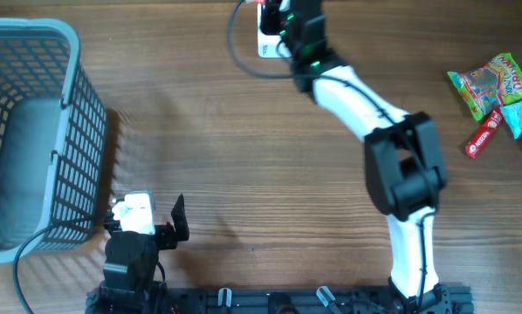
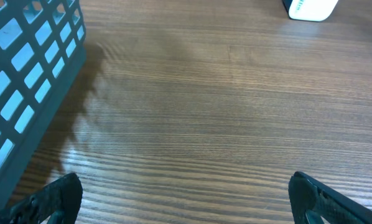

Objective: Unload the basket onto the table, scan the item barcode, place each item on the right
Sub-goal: 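Hold the small box up to the scanner with the right gripper, then move the small box to the right edge and release it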

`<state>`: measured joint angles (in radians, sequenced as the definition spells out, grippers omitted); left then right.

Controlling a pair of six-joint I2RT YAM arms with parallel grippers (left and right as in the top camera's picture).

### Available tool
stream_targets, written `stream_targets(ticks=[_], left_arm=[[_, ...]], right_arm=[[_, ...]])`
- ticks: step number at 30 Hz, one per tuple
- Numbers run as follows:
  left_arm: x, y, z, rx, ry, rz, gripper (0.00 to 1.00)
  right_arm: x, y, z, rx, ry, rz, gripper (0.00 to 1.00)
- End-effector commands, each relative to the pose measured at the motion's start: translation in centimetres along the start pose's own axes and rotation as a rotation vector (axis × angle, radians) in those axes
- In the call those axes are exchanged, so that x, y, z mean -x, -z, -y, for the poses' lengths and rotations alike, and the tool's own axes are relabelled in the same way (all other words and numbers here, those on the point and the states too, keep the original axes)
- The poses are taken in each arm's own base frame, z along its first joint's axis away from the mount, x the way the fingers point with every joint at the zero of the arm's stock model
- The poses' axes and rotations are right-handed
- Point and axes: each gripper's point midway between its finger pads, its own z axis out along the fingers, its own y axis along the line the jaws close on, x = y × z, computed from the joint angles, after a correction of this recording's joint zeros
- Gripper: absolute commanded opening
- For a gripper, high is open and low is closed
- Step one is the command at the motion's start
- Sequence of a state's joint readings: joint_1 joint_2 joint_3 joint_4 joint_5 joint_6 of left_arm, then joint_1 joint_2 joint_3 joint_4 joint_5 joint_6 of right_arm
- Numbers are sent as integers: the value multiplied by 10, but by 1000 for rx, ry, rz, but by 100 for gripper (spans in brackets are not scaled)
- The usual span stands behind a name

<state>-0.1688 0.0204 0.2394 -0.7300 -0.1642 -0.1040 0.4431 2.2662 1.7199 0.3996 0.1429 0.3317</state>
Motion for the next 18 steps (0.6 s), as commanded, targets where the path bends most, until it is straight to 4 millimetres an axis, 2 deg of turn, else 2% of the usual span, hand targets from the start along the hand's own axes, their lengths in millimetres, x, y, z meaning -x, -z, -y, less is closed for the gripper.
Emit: stream_targets(ticks=[1, 3, 8, 10, 11, 12, 14, 15, 16, 17, 18], left_arm=[[0, -1, -3, 14, 13, 5, 100], [0, -1, -3, 14, 13, 5, 100], [0, -1, -3, 14, 13, 5, 100], [0, -1, -3, 14, 13, 5, 100], [0, -1, -3, 14, 13, 5, 100], [0, -1, -3, 14, 13, 5, 100], [0, -1, -3, 14, 13, 5, 100], [0, -1, -3, 14, 13, 5, 100], [0, -1, -3, 14, 13, 5, 100], [0, -1, -3, 14, 13, 5, 100], [0, -1, -3, 14, 13, 5, 100]], right_arm=[[-47, -17, 65, -253, 131, 12, 5], [-62, -20, 77, -278, 135, -2, 5], [-58, -20, 78, -278, 131, 14, 5], [-38, -16, 69, -268, 125, 40, 5], [-16, -10, 63, -263, 119, 62, 4], [10, 0, 57, -262, 119, 75, 4], [50, 24, 58, -293, 152, 45, 4], [70, 47, 70, -363, 199, -11, 4], [84, 74, 93, -480, 239, -71, 4], [92, 104, 121, -611, 272, -136, 4], [94, 123, 140, -680, 293, -193, 4]])
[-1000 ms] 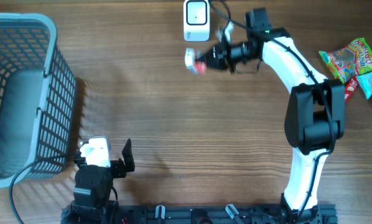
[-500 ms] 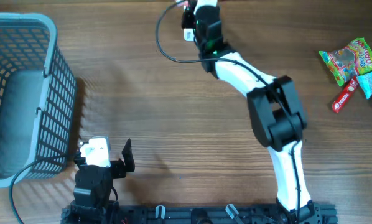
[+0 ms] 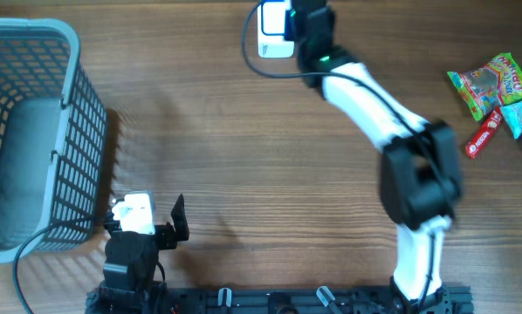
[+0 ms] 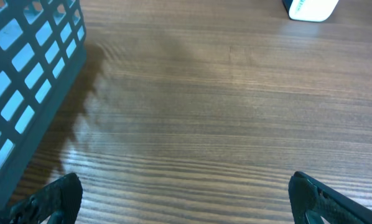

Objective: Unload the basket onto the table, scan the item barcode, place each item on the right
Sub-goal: 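Move the small box to the right edge and release it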

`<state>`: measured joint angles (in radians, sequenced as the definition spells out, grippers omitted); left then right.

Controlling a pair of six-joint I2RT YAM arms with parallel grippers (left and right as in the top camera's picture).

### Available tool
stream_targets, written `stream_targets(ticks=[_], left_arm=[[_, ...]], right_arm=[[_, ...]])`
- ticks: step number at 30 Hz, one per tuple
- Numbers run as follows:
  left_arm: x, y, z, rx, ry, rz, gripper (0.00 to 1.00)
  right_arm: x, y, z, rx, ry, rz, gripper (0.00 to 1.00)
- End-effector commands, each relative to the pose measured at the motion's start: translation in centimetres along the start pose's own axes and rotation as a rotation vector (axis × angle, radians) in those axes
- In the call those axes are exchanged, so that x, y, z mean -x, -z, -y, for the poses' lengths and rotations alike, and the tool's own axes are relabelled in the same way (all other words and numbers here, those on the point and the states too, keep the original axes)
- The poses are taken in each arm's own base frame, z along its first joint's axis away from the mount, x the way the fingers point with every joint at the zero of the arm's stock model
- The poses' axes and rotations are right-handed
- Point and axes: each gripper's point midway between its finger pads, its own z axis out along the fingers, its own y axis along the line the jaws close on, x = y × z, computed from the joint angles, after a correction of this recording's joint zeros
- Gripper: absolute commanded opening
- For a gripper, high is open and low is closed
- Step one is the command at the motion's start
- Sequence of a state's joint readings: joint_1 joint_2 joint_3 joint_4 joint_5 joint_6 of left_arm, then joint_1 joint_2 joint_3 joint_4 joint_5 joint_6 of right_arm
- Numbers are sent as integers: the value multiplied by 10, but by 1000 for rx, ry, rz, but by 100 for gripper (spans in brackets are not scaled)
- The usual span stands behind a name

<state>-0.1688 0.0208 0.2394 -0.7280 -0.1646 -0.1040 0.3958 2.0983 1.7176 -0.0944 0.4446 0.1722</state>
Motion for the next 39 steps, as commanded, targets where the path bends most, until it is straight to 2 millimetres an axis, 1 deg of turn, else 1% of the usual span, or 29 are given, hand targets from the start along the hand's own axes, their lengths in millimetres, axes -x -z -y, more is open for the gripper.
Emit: stream_targets(ticks=[1, 2, 3, 4, 6, 7, 8, 9, 11, 12, 13, 14, 16, 17, 19, 21, 22, 23, 24, 25, 26, 27, 28, 29, 30, 32, 34, 36, 39], left_arm=[[-1, -1, -3, 14, 13, 3, 100], [-1, -1, -3, 14, 13, 3, 100], [-1, -1, -3, 14, 13, 3, 100], [-1, -1, -3, 14, 13, 3, 100], [-1, -1, -3, 14, 13, 3, 100], [-1, -1, -3, 14, 13, 3, 100], [-1, -1, -3, 14, 13, 3, 100], [-1, -1, -3, 14, 13, 3, 100], [-1, -1, -3, 14, 13, 3, 100], [-1, -1, -3, 14, 13, 3, 100], [-1, -1, -3, 14, 13, 3, 100], [-1, -1, -3, 14, 13, 3, 100], [-1, -1, -3, 14, 13, 3, 100], [-1, -1, -3, 14, 13, 3, 100], [-1, -1, -3, 14, 13, 3, 100], [-1, -1, -3, 14, 13, 3, 100], [-1, -1, -3, 14, 13, 3, 100], [-1, -1, -3, 14, 13, 3, 100], [-1, -1, -3, 14, 13, 3, 100], [-1, -1, -3, 14, 13, 3, 100], [-1, -1, -3, 14, 13, 3, 100], [-1, -1, -3, 14, 13, 3, 100], [-1, -1, -3, 14, 13, 3, 100], [-1, -1, -3, 14, 13, 3, 100], [-1, -1, -3, 14, 13, 3, 100], [-1, -1, -3, 14, 13, 3, 100], [-1, -1, -3, 14, 13, 3, 100], [-1, -1, -3, 14, 13, 3, 100], [-1, -1, -3, 14, 13, 3, 100]], right_arm=[[32, 58, 119, -312, 57, -91, 4], [10, 64, 142, -333, 91, -205, 4], [-18, 69, 166, -358, 116, -336, 4], [-62, 82, 213, -445, 83, -522, 4], [-115, 98, 286, -587, -14, -681, 4], [-138, 105, 319, -656, -135, -717, 4], [-152, 111, 335, -686, -190, -741, 4], [-173, 120, 363, -754, -282, -757, 4], [-208, 133, 409, -851, -411, -751, 5], [-222, 134, 424, -858, -475, -736, 5], [-232, 130, 430, -825, -537, -719, 5], [-236, 123, 430, -750, -596, -707, 6], [-232, 113, 425, -673, -639, -680, 86], [-223, 108, 424, -628, -579, -679, 100], [-203, 105, 417, -581, -557, -646, 100], [-157, 111, 398, -488, -560, -539, 100], [-115, 120, 373, -374, -559, -445, 100], [-93, 127, 353, -288, -558, -398, 100], [-58, 141, 317, -129, -548, -331, 100], [-34, 158, 288, -24, -531, -286, 100], [-4, 184, 253, 97, -494, -219, 100], [18, 212, 222, 196, -459, -162, 100], [34, 243, 190, 302, -470, -131, 100], [40, 262, 175, 342, -503, -118, 100], [45, 276, 167, 366, -535, -107, 100], [55, 310, 158, 401, -692, -88, 100], [52, 320, 168, 342, -686, -62, 100], [51, 332, 169, 336, -529, -26, 100], [57, 344, 165, 347, -392, 36, 100]])
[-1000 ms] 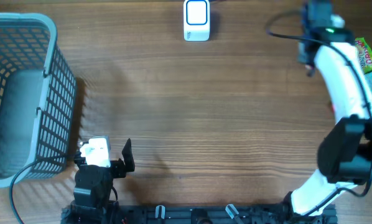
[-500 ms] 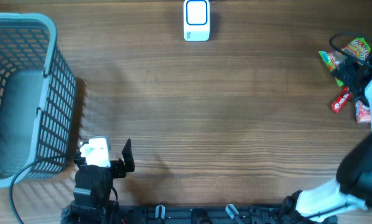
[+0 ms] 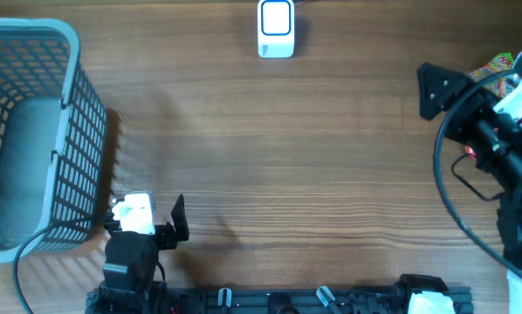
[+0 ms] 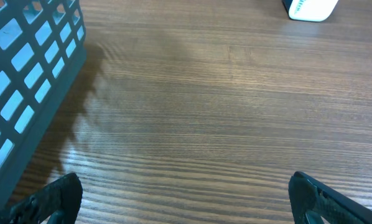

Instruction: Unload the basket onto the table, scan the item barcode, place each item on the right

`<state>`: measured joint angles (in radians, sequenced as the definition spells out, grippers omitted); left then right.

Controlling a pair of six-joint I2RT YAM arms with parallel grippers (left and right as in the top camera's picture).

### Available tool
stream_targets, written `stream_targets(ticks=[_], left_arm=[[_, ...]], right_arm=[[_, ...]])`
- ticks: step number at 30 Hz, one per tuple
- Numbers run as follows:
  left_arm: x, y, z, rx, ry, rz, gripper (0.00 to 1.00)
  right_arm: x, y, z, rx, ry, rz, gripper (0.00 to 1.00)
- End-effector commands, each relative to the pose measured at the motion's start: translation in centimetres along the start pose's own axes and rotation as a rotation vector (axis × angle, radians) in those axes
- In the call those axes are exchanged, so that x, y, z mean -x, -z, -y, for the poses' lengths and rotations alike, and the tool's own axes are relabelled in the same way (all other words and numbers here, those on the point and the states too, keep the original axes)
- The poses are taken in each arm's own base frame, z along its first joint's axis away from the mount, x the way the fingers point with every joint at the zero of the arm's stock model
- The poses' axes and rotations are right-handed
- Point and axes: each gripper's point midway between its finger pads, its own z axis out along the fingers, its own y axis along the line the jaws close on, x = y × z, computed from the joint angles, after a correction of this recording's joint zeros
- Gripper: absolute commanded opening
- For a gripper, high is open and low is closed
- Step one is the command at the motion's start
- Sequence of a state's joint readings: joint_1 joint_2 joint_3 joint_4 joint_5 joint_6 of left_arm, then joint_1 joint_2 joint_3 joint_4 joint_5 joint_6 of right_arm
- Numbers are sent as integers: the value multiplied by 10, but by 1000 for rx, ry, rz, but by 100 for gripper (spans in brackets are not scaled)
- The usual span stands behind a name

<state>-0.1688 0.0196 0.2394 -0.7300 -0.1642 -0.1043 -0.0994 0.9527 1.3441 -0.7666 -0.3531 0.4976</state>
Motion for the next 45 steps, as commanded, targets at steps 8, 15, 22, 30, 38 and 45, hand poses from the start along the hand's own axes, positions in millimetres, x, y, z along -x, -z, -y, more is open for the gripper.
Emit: stream_targets(ticks=[8, 15, 22, 30, 38, 45], left_arm=[[0, -1, -3, 14, 13, 4, 100], [0, -1, -3, 14, 13, 4, 100], [0, -1, -3, 14, 13, 4, 100], [0, -1, -3, 14, 13, 4, 100], [0, -1, -3, 14, 13, 4, 100], [0, -1, -3, 14, 13, 4, 100]], right_arm=[[0, 64, -35, 204, 441, 509, 100], [-51, 99, -20, 282, 670, 850, 100], [-93, 69, 11, 224, 808, 826, 100], [-139, 0, 89, 52, 643, 626, 100], [-180, -28, 125, -33, 616, 388, 100], [-181, -29, 125, -34, 615, 383, 100]])
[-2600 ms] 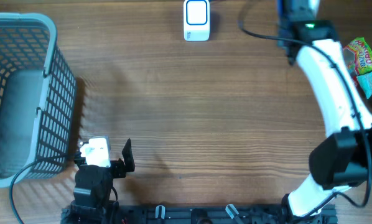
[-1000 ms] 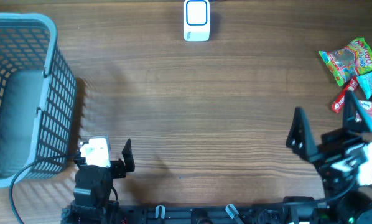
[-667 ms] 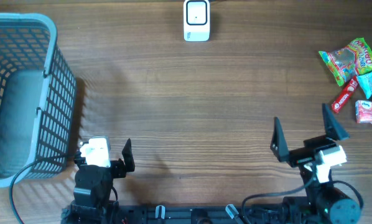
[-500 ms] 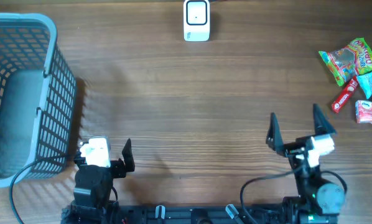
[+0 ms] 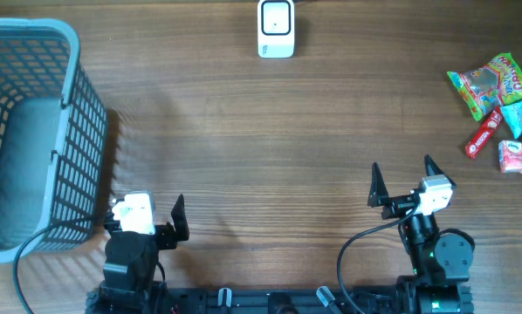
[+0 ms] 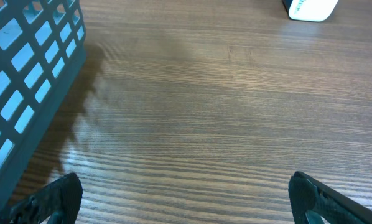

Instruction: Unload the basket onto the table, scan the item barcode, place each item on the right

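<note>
The white barcode scanner (image 5: 277, 28) stands at the table's far edge; its corner shows in the left wrist view (image 6: 310, 9). Snack items lie at the far right: a green candy bag (image 5: 494, 81), a blue packet, a red bar (image 5: 483, 136) and a small pink-and-white packet (image 5: 512, 155). My right gripper (image 5: 402, 179) rests open near the front right, nothing between its fingers and well apart from the snacks. My left gripper (image 6: 186, 205) sits open and empty at the front left, its fingertips (image 6: 61, 194) just over the bare wood.
A blue-grey mesh basket (image 5: 78, 105) fills the left side, its wall close to the left gripper (image 6: 24, 81). Both arm bases stand along the table's front edge. A red item pokes in at the right edge.
The right arm was stretched out over the snacks at the far right; now it is folded back at the front right, gripper open. A small pink-and-white packet now lies beside the red bar. Left arm unchanged.
The right arm reached across to the scanner at the far edge and was still there a moment later. Then it was over the snack pile at the right. Now it is back at the front, open and empty. The left arm never moved.
</note>
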`<state>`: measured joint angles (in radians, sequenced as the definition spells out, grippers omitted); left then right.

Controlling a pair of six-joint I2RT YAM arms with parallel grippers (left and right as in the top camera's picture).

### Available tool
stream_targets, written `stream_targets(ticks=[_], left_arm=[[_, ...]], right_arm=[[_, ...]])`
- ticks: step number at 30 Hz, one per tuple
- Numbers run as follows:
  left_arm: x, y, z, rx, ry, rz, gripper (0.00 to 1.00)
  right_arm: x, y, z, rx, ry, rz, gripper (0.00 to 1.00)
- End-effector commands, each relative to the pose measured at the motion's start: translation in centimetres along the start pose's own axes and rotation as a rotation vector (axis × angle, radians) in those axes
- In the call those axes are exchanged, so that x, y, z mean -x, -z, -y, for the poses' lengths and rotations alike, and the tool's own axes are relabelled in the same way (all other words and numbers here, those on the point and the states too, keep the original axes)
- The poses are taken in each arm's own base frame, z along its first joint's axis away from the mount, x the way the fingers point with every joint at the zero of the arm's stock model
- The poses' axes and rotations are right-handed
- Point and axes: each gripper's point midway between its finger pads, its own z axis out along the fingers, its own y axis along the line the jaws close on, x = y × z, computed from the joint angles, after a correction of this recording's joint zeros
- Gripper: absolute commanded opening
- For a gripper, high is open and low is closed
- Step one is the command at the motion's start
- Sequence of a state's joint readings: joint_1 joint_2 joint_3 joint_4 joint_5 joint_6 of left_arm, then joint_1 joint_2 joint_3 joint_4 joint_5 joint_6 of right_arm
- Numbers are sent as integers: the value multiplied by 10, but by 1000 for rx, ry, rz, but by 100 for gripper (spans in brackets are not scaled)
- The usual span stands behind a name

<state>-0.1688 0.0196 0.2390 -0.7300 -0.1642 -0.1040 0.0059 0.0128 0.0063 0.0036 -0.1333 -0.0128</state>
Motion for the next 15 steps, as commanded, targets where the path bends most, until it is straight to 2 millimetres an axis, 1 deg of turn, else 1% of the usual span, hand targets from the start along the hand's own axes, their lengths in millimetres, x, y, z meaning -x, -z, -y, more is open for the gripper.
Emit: stream_targets(ticks=[1, 4, 6, 7, 8, 10, 11, 12, 13, 15], left_arm=[[0, -1, -3, 15, 13, 5, 100], [0, -1, -3, 14, 13, 5, 100], [1, -1, -8, 44, 6, 12, 100], [6, 0, -7, 39, 11, 33, 100], [19, 0, -3, 17, 28, 83, 100], [57, 0, 5, -25, 61, 260, 100], [70, -1, 6, -34, 75, 338, 100], [75, -3, 5, -37, 82, 376, 100], [75, -5, 5, -37, 86, 393, 100], [68, -15, 0, -23, 88, 405, 100]], right_arm=[[0, 0, 1, -10, 4, 1, 100], [0, 0, 1, -10, 4, 1, 100], [0, 0, 1, -10, 4, 1, 100], [0, 0, 1, -10, 4, 1, 100], [0, 0, 1, -10, 4, 1, 100], [0, 0, 1, -10, 4, 1, 100], [0, 0, 1, -10, 4, 1, 100], [0, 0, 1, -10, 4, 1, 100], [0, 0, 1, -10, 4, 1, 100], [0, 0, 1, -10, 4, 1, 99]])
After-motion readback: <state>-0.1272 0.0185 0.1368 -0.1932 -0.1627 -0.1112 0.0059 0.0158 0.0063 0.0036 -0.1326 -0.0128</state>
